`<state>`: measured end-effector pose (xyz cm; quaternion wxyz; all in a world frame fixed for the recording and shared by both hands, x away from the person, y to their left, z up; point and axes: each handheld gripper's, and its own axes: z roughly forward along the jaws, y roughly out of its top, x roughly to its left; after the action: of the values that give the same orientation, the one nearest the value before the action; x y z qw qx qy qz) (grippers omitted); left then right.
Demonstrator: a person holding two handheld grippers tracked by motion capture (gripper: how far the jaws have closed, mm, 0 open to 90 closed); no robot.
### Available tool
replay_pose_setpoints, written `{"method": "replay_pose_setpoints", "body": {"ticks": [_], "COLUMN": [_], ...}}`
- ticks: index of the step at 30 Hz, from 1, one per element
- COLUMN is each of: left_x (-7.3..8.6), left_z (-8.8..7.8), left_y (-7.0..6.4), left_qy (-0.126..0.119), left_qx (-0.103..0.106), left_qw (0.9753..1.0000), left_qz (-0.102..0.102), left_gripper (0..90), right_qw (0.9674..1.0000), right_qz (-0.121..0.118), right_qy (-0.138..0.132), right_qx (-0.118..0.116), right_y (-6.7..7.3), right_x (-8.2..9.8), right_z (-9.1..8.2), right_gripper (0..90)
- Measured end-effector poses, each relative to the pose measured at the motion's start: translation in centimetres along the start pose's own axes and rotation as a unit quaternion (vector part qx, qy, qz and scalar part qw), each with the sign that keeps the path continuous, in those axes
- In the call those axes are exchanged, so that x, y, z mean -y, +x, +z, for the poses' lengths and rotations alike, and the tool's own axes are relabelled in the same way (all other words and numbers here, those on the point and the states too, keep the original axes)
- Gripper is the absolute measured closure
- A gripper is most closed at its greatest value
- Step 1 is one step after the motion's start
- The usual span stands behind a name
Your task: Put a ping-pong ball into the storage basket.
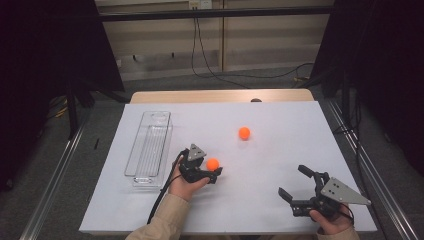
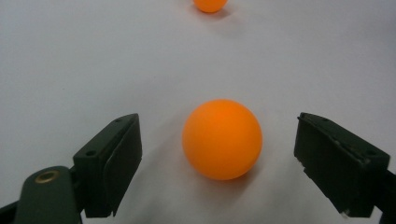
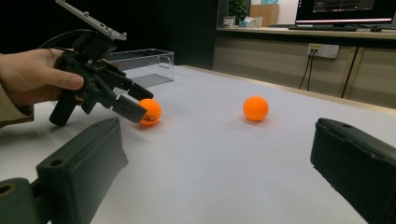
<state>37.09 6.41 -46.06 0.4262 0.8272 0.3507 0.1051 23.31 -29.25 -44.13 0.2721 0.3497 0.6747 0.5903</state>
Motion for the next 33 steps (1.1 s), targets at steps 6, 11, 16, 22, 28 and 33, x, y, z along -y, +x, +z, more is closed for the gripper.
{"method": "replay_pose_setpoints", "body": {"ticks": [6,11,16,22,28,33], "left_x": [0.01,0.0,0.06,0.0,-0.12,-0.22], "left_z": [0.15,0.18,0.27,0.29,0.64,0.78], "left_y": [-0.02,0.02,0.09,0.11,0.04,-0.08], "left_qy": [0.006,0.01,0.014,0.019,0.023,0.027], "left_qx": [0.0,0.001,0.004,0.003,0.006,0.006], "left_qw": [1.0,1.0,0.9999,0.9998,0.9997,0.9996], "left_qz": [-0.001,0.001,0.002,0.003,0.003,0.005], "left_gripper": [17.6,18.6,20.3,25.2,28.2,31.2], "right_qw": [1.0,1.0,1.0,1.0,1.0,1.0], "right_qz": [0.001,0.0,0.0,0.0,0.001,0.001], "right_qy": [0.0,0.0,0.0,0.0,-0.001,0.001], "right_qx": [0.0,0.0,0.0,0.0,0.0,0.0], "right_y": [0.01,0.0,0.01,0.02,0.0,-0.02], "right_x": [0.0,0.0,0.0,0.0,0.0,0.02], "right_z": [0.0,0.0,0.0,0.02,-0.01,0.0], "right_gripper": [2.0,2.0,2.0,2.0,2.1,2.1]}}
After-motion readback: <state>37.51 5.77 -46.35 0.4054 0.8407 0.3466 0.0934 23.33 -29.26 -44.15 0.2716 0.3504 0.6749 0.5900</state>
